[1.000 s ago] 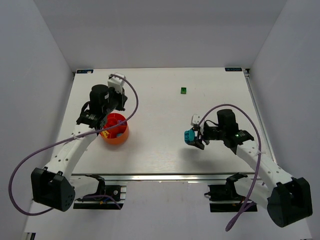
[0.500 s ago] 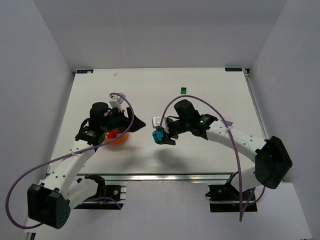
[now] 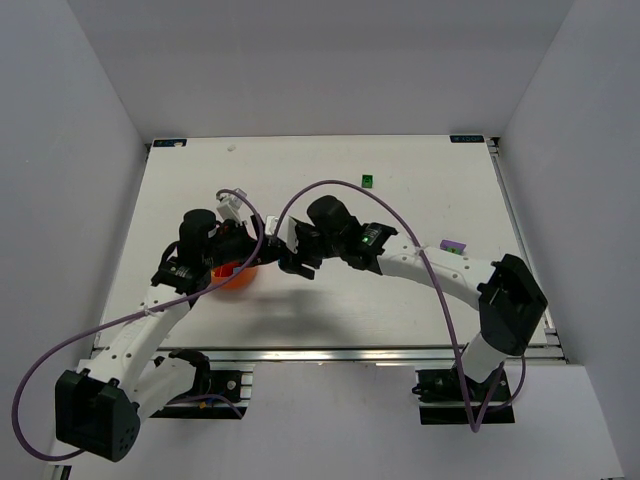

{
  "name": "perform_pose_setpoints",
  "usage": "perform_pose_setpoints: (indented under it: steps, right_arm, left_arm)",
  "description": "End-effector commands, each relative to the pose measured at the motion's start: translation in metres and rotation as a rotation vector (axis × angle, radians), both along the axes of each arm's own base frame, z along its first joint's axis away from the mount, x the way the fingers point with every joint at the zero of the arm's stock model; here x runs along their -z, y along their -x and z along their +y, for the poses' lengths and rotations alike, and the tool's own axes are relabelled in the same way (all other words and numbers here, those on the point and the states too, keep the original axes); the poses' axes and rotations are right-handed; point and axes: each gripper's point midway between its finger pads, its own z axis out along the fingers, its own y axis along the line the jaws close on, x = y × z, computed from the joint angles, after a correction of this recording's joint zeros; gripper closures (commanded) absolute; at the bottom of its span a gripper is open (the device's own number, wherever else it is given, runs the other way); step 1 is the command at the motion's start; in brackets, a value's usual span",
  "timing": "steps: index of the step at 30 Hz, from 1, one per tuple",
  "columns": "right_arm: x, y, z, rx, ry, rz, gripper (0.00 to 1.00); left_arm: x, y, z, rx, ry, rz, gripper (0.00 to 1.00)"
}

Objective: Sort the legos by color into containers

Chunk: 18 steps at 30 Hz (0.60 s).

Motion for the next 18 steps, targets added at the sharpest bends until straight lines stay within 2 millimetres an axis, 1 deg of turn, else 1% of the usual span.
perform_pose_setpoints:
  steps: [1,3,4,8,15,18]
  right_arm:
    - [-0.039,-0.012,0.016,0.078,-0.094,-0.024,1.0]
    - [-0.044,-0.013,0.015,0.087,-0.105,-0.025,1.0]
    - [-0.045,-0.012,0.015,0.09,-0.107,-0.021,1.0]
    - [-0.045,-0.013,0.014,0.103,-0.112,-0.016,1.0]
    - [-0.048,-0.003,0.015,0.075,-0.132,0.015,1.0]
    - [-0.049,0.0,0.016,0.065,-0.139,0.028,1.0]
  left_arm:
    - [0.002,0.0,0.004,-0.026,-0.014,0.005,0.17]
    - [0.003,-0.004,0.009,-0.056,-0.041,-0.004,0.18]
    - [0.006,-0.004,0.01,-0.063,-0.053,0.007,0.18]
    - [0.01,-0.005,0.01,-0.066,-0.06,0.021,0.23]
    - [0.01,-0.007,0.006,-0.054,-0.036,0.03,0.3]
    - [0.01,-0.008,0.002,-0.034,-0.022,0.039,0.37]
